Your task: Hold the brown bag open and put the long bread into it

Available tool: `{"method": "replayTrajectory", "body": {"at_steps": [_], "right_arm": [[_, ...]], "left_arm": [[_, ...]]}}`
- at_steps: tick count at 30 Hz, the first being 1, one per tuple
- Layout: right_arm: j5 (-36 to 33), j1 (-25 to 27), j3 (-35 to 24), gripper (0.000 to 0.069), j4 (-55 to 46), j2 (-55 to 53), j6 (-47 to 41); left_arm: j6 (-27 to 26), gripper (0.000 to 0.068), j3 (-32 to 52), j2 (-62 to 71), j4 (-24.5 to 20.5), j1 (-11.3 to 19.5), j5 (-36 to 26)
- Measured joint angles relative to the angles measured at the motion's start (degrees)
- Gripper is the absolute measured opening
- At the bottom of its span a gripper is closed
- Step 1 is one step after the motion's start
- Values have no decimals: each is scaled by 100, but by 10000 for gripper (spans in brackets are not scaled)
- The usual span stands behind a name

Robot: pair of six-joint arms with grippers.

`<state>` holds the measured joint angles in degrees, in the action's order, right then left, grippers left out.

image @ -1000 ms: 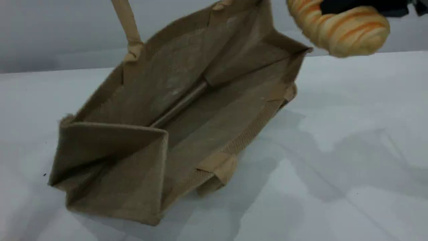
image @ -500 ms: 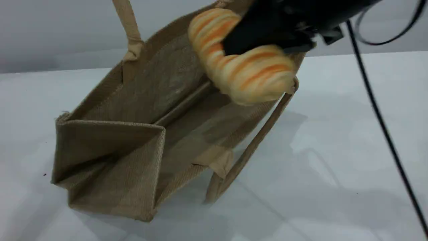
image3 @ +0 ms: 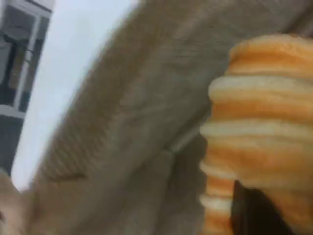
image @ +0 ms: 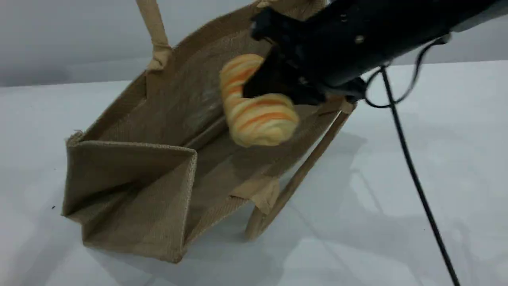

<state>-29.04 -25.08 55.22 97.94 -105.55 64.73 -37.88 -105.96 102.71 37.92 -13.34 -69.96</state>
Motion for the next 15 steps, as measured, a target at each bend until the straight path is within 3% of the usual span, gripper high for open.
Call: {"method": "replayTrajectory", "body": {"at_steps": [6, 15], "right_arm": [[115, -127, 407, 90, 205, -283, -36], [457, -127, 530, 87, 209, -587, -163]], "left_arm": [[0, 83, 0, 0, 0, 0, 0], [91, 83, 0, 0, 16, 0, 0]]}}
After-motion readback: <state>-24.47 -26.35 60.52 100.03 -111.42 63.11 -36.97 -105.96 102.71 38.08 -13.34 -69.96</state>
